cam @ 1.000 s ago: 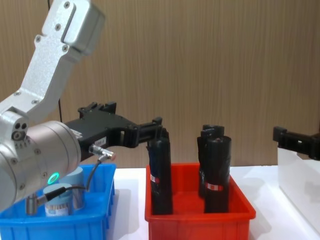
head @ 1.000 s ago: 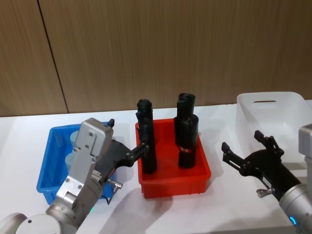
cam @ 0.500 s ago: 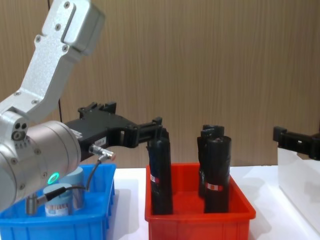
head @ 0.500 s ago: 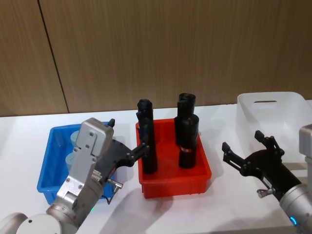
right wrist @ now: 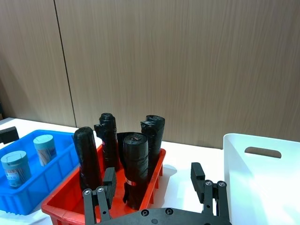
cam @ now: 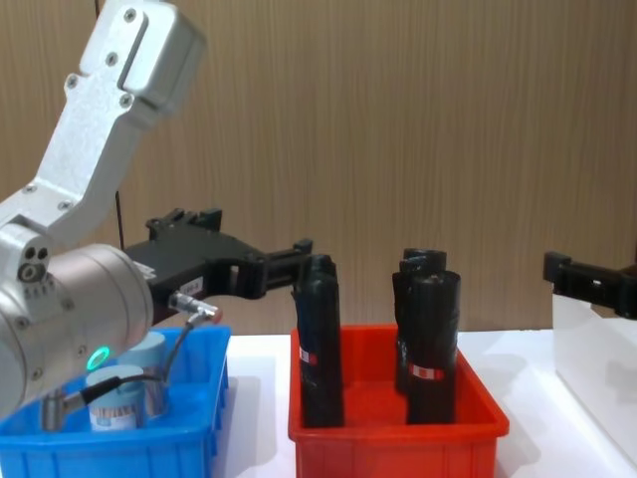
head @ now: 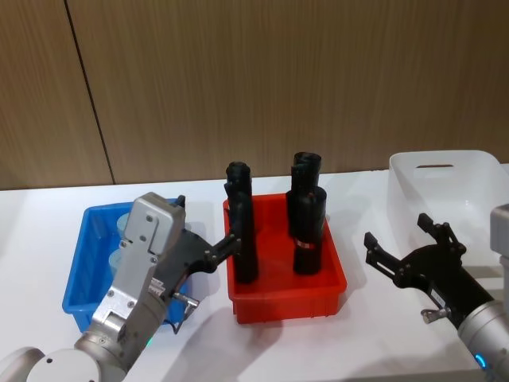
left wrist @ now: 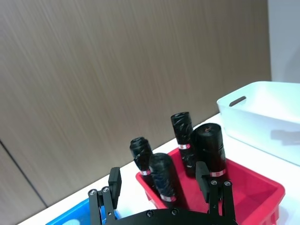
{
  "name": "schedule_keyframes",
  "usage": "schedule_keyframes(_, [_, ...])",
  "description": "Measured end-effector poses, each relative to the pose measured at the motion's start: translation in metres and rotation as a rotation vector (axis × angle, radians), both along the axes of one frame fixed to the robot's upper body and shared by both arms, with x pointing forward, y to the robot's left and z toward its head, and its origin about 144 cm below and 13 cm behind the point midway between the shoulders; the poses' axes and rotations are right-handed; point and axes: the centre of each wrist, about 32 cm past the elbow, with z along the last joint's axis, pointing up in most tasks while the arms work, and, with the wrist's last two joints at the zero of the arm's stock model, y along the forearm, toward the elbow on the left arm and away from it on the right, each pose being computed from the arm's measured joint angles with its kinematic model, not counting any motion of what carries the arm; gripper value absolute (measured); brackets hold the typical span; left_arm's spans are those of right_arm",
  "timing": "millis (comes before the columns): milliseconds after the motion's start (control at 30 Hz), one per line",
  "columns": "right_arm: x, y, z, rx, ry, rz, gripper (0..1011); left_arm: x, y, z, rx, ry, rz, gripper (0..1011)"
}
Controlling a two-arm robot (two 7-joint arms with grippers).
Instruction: Pick the cotton swabs from the blue box and place them into the white box.
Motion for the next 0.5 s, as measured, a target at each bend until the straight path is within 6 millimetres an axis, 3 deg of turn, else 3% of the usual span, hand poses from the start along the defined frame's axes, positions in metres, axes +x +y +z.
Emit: schedule_keyframes(500, [0.0, 0.0, 0.0, 0.0, 0.0, 0.0, 1002, -0.001, 0.013, -0.001, 0.024, 0.069, 0.135, 1004])
